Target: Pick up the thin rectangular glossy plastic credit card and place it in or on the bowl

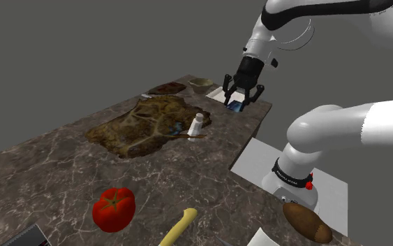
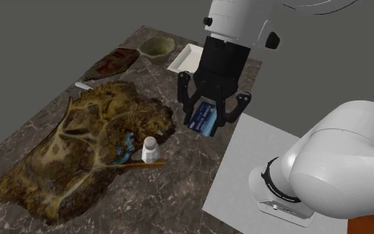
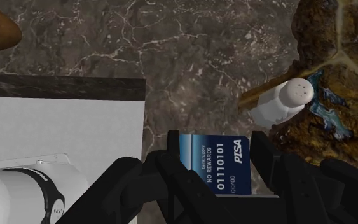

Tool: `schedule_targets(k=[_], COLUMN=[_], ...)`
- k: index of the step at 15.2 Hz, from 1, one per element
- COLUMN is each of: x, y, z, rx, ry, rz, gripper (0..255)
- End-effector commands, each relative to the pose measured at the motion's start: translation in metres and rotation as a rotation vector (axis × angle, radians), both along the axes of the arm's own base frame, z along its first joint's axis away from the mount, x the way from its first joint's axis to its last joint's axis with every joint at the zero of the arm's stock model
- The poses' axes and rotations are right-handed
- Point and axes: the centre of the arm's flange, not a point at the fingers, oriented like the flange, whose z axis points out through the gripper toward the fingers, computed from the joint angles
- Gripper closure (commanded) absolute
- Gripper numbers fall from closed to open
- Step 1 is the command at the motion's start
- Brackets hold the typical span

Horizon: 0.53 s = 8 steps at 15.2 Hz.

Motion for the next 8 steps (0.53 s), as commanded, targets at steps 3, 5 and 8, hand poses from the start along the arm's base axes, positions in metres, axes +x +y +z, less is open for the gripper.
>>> schedule_targets(k=[3,5,8], x=[0.000,0.010,0.043], y=[0.000,-0.008,-0.031], z=[0.021,0.024,0.026], rx=[0.000,0.000,0.000], ry=[0.000,0.000,0.000], rz=[0.000,0.000,0.000], gripper=[255,255,255])
